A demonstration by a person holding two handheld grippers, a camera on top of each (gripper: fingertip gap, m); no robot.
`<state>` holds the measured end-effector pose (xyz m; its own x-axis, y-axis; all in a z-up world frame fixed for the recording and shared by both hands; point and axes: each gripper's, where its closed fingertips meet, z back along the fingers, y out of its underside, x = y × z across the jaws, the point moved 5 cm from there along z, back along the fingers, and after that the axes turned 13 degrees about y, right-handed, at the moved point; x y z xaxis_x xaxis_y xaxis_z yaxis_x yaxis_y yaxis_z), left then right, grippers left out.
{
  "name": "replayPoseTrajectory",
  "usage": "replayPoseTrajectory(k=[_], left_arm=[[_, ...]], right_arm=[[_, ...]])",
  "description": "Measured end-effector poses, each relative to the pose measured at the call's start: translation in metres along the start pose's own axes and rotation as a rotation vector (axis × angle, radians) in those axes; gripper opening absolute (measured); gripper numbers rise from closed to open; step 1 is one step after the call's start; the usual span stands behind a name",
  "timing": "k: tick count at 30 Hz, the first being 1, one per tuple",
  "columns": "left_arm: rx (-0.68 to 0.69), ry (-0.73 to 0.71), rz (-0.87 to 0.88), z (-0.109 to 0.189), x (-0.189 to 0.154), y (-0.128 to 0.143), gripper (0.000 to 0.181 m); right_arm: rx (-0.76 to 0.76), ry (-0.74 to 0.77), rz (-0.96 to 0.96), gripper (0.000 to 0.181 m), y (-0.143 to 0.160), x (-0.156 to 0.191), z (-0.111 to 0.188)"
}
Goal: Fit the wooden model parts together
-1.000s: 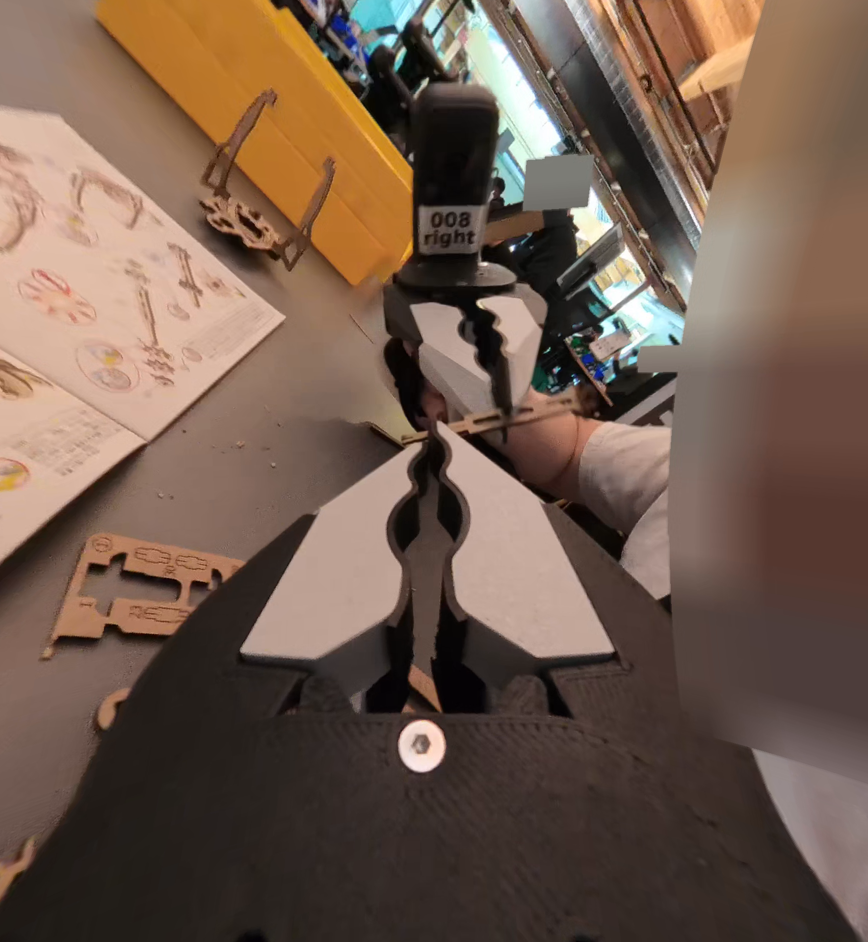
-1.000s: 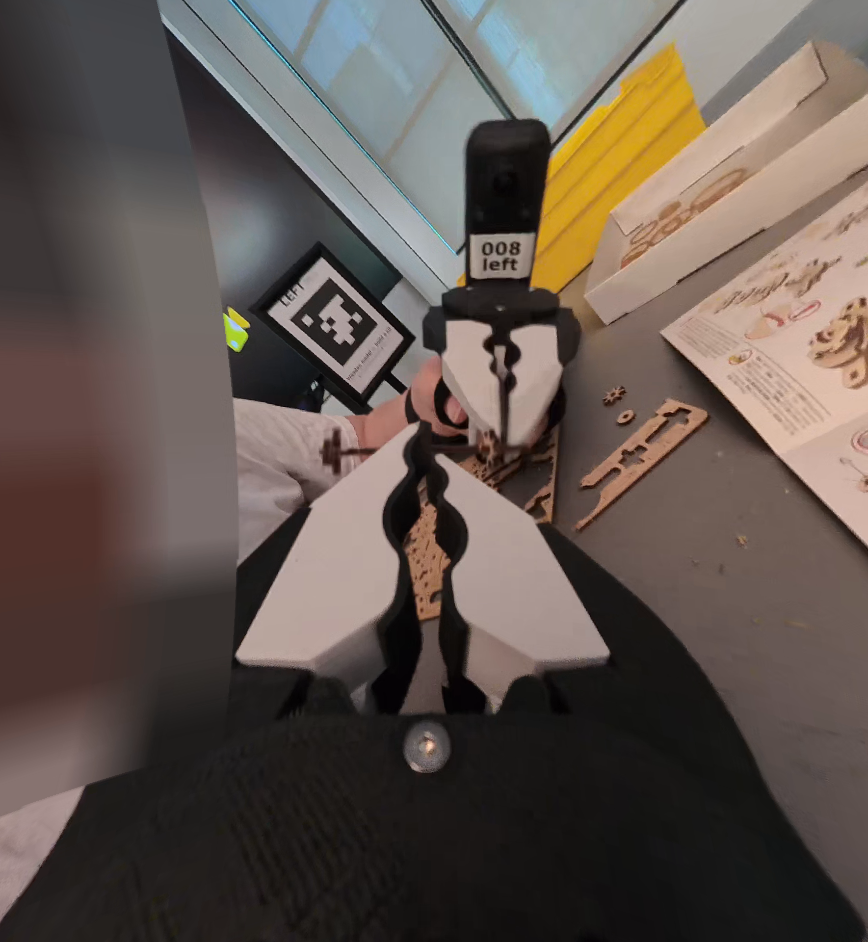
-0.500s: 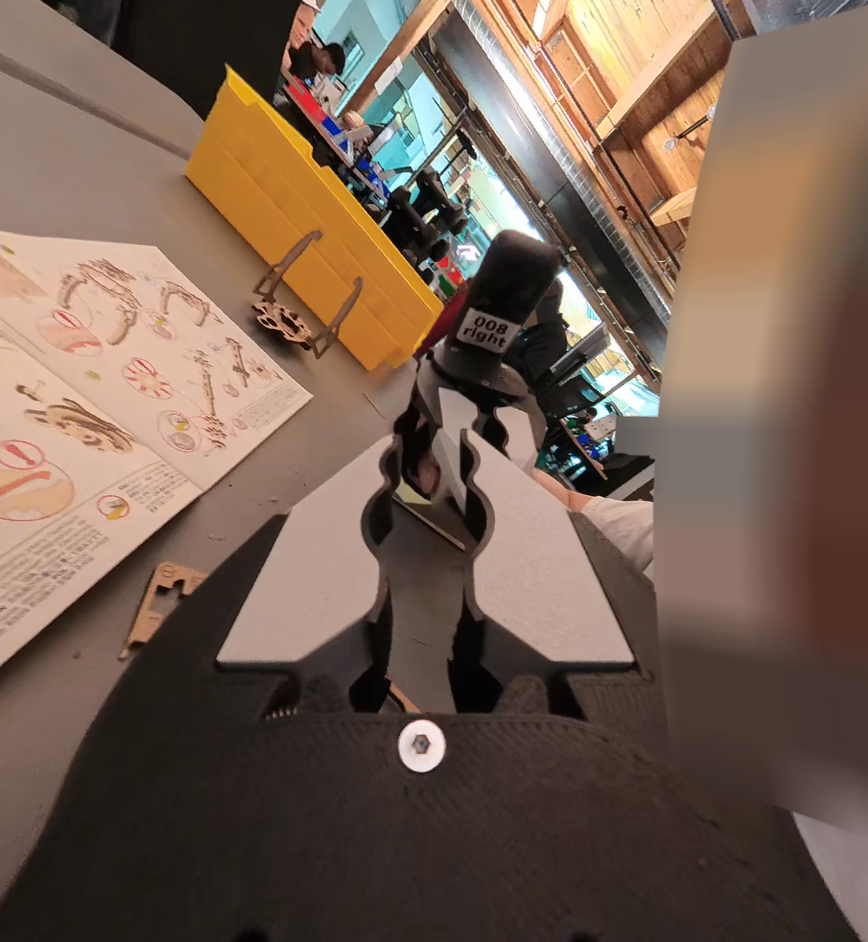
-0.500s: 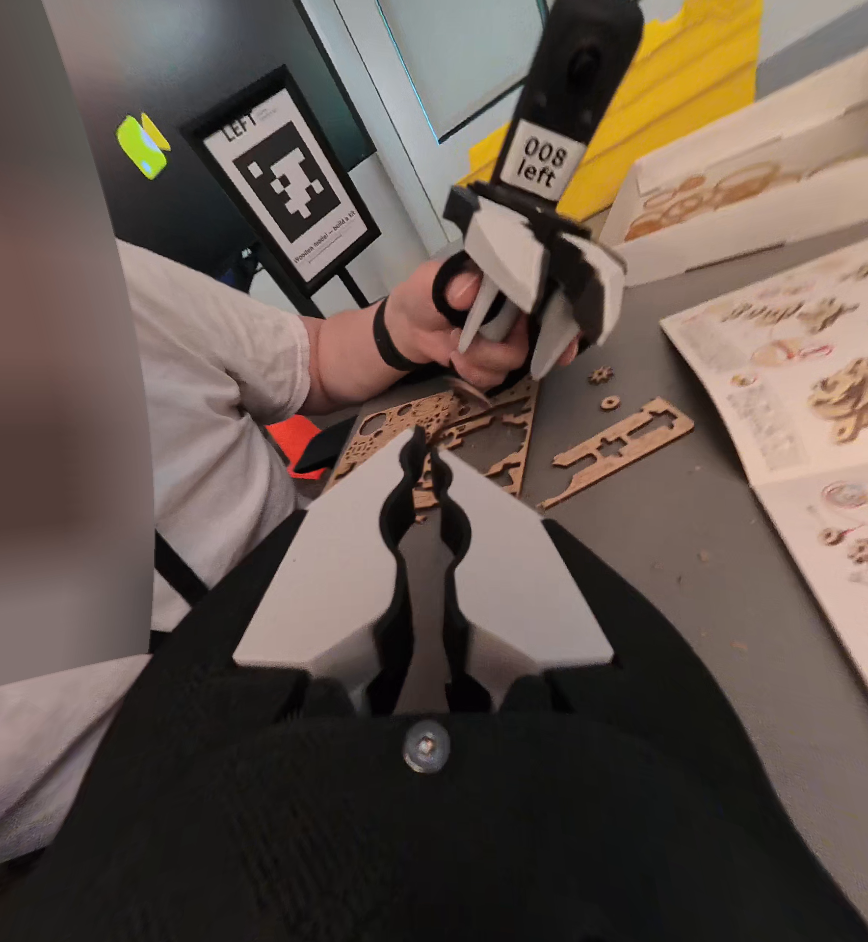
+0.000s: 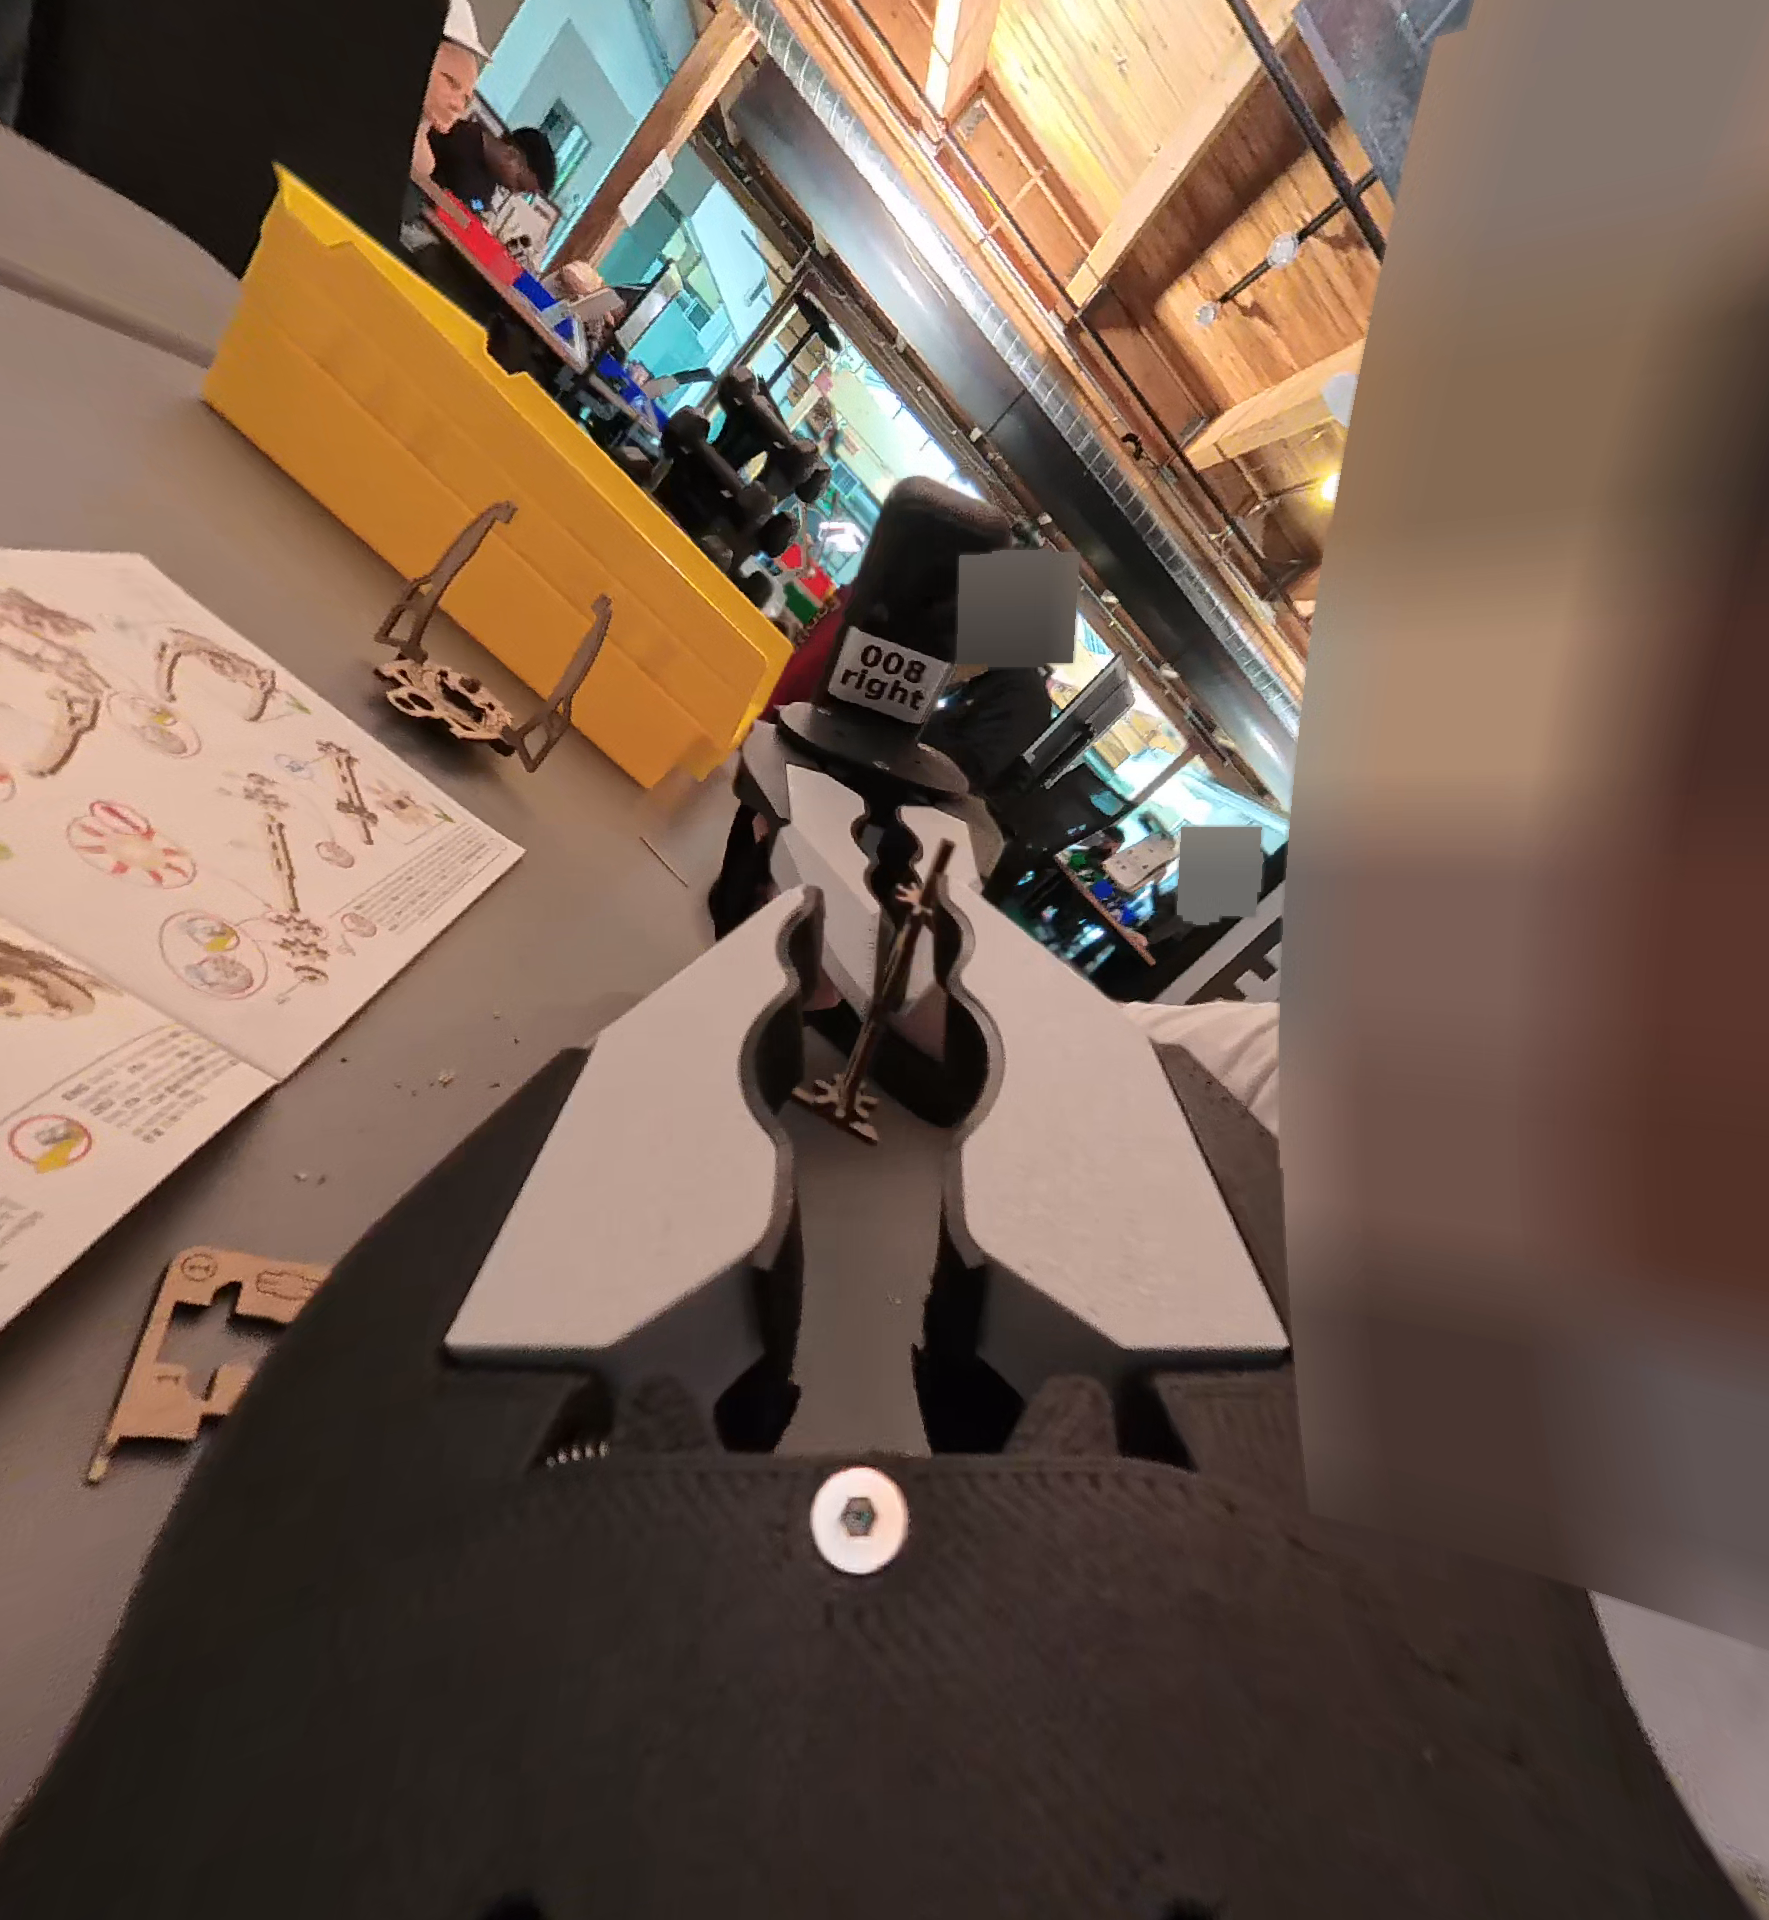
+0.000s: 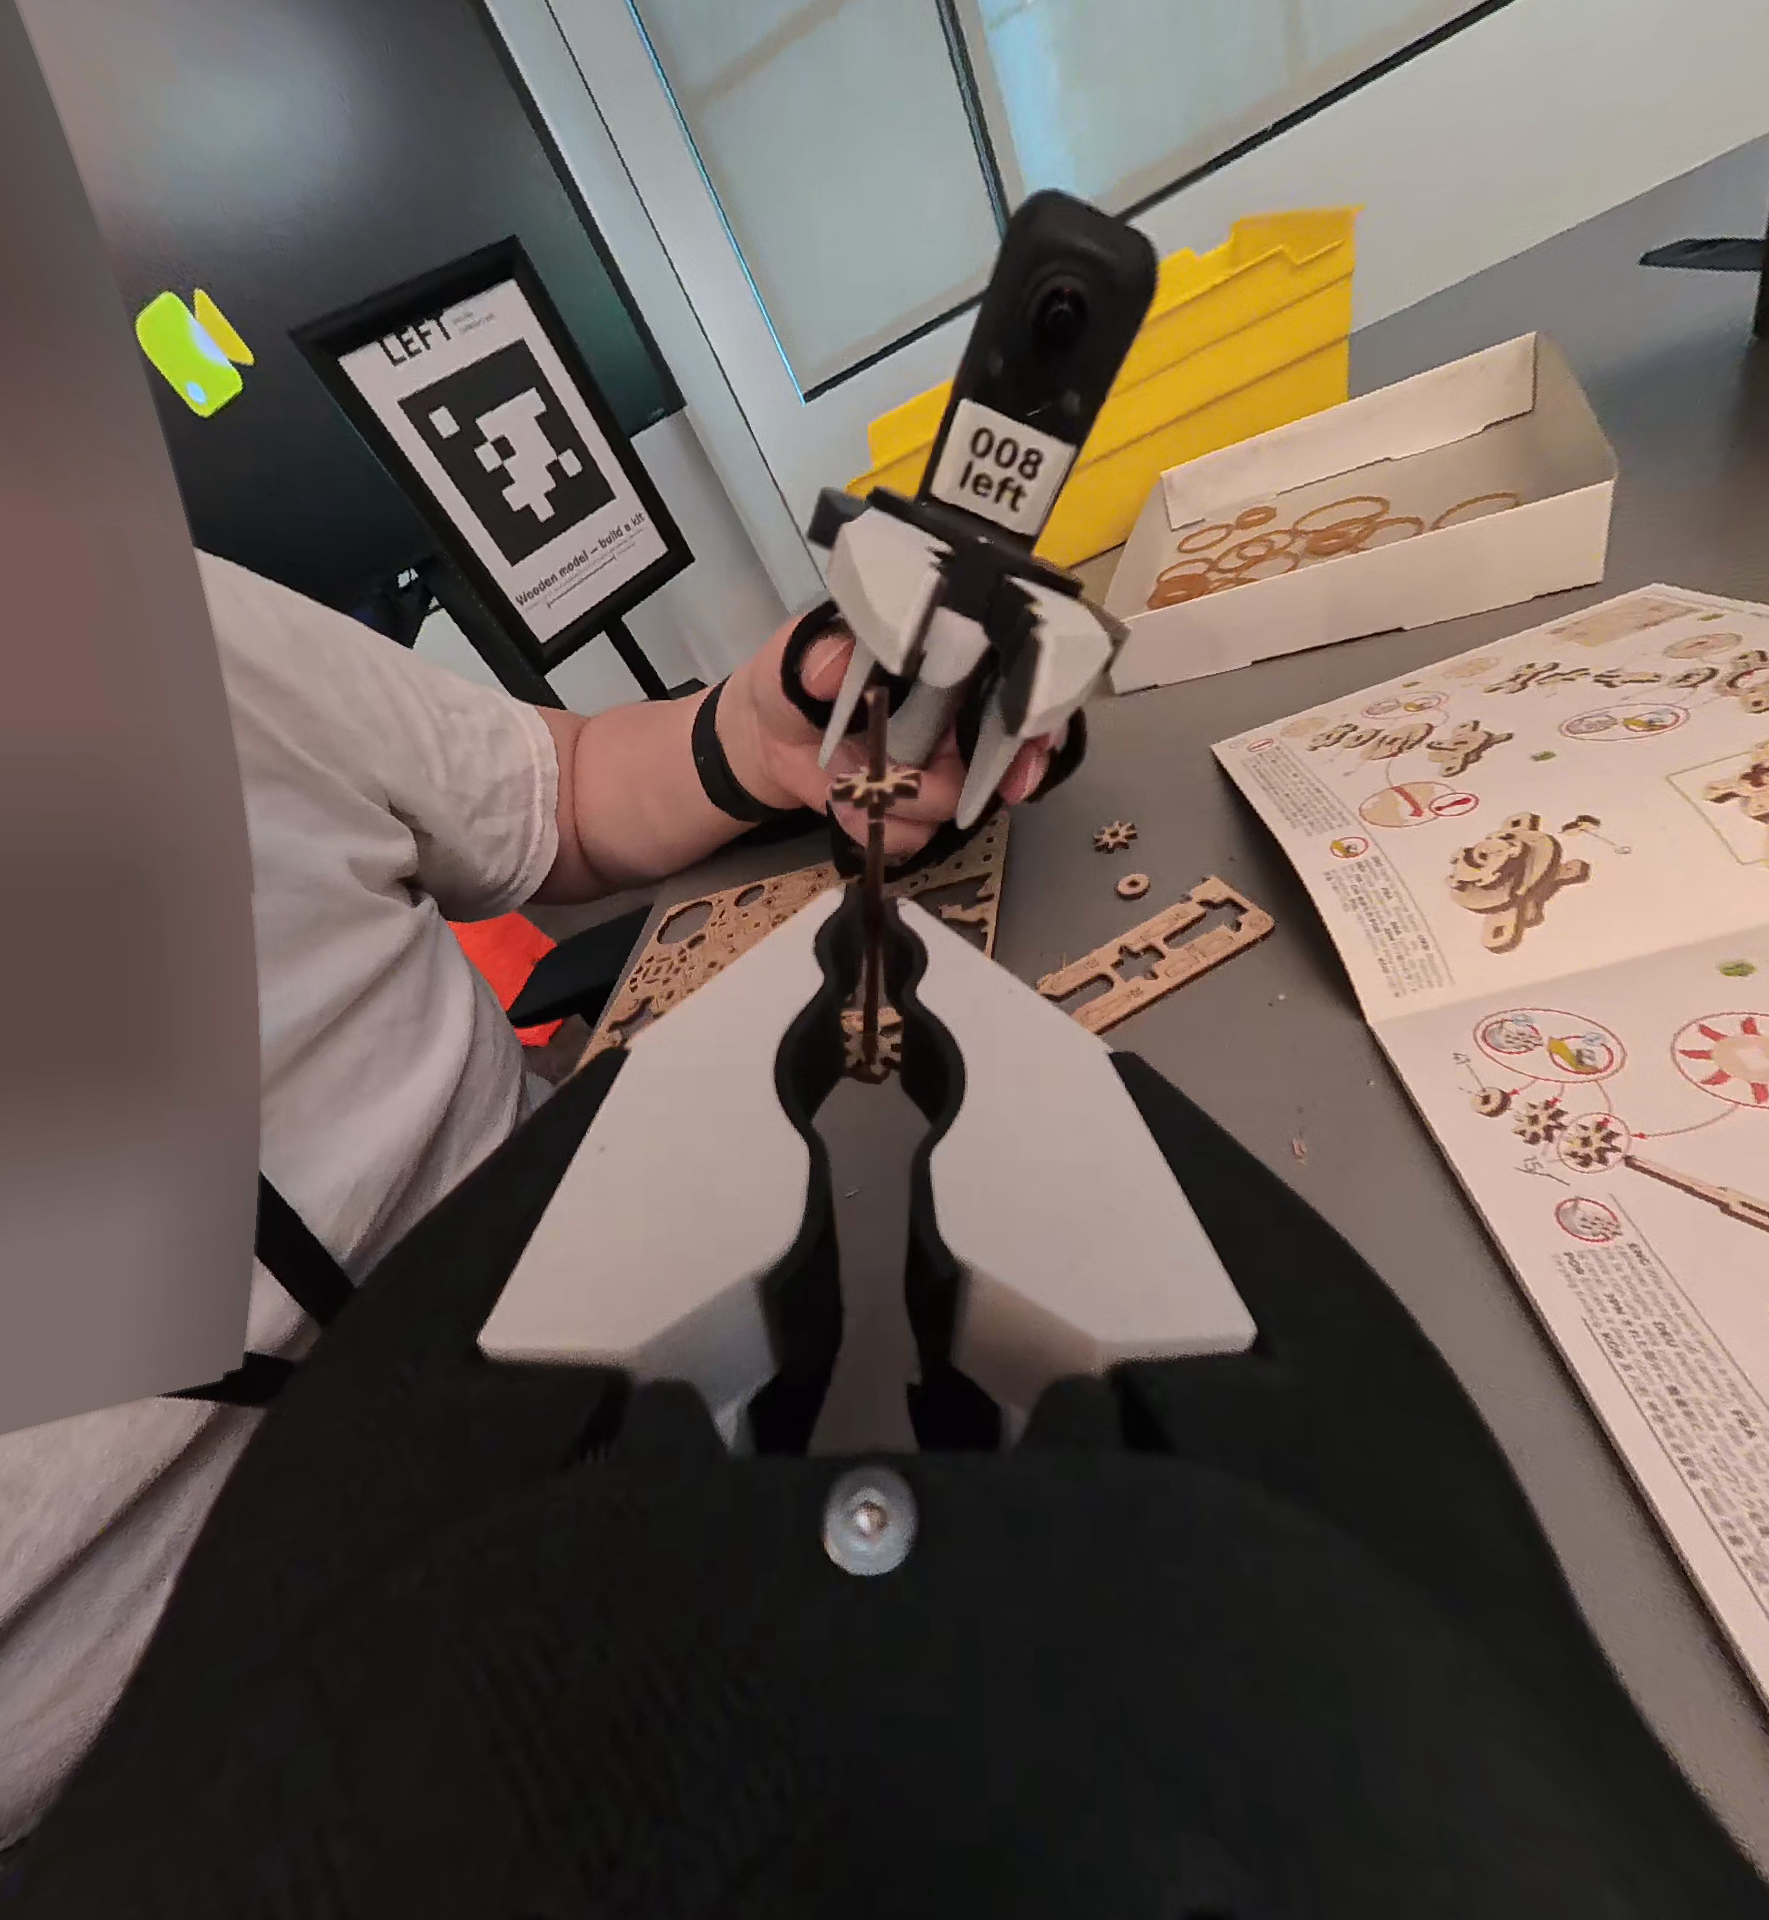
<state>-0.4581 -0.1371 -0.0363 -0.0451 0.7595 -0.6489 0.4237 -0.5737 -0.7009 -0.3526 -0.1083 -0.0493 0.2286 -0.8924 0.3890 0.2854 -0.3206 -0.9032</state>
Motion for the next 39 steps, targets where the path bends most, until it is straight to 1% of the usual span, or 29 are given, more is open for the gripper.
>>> replayPoseTrajectory(k=[1, 4, 6, 10, 18, 23, 27, 32, 36, 37, 39], left_arm=[[0.020, -0.011, -0.027, -0.001, -0.001, 0.001, 0.018], [0.097, -0.030, -0.081, -0.006, -0.002, 0.007, 0.018], [0.121, -0.021, -0.082, -0.009, -0.003, 0.011, 0.018], [0.121, 0.015, -0.041, -0.013, -0.004, 0.015, 0.017], [0.139, 0.025, -0.029, -0.018, -0.004, 0.021, 0.012], [0.152, 0.034, -0.044, -0.020, -0.006, 0.023, 0.001], [0.183, -0.001, -0.117, -0.020, -0.007, 0.023, 0.000], [0.194, -0.041, -0.183, -0.020, -0.007, 0.023, 0.000], [0.210, -0.045, -0.190, -0.022, -0.007, 0.025, 0.007], [0.210, -0.055, -0.204, -0.022, -0.007, 0.025, 0.000], [0.241, -0.082, -0.248, -0.021, -0.006, 0.026, 0.000]], right_arm=[[-0.006, -0.002, -0.009, 0.000, -0.001, -0.001, 0.001], [-0.018, -0.017, -0.034, 0.000, -0.002, -0.001, 0.002], [-0.014, -0.027, -0.057, 0.000, -0.002, -0.001, 0.001], [-0.011, -0.052, -0.110, 0.000, -0.001, -0.001, -0.001], [-0.014, -0.098, -0.174, 0.000, -0.002, 0.002, -0.002], [0.007, -0.080, -0.097, 0.000, 0.002, 0.005, -0.005], [0.006, -0.038, -0.022, 0.000, 0.002, 0.006, -0.005], [0.003, -0.025, -0.027, 0.000, 0.002, 0.004, -0.005], [-0.008, -0.011, -0.012, 0.000, 0.001, 0.004, -0.005], [-0.012, -0.012, -0.011, 0.000, 0.001, 0.004, -0.005], [-0.004, -0.012, -0.011, 0.000, 0.002, 0.004, -0.006]])
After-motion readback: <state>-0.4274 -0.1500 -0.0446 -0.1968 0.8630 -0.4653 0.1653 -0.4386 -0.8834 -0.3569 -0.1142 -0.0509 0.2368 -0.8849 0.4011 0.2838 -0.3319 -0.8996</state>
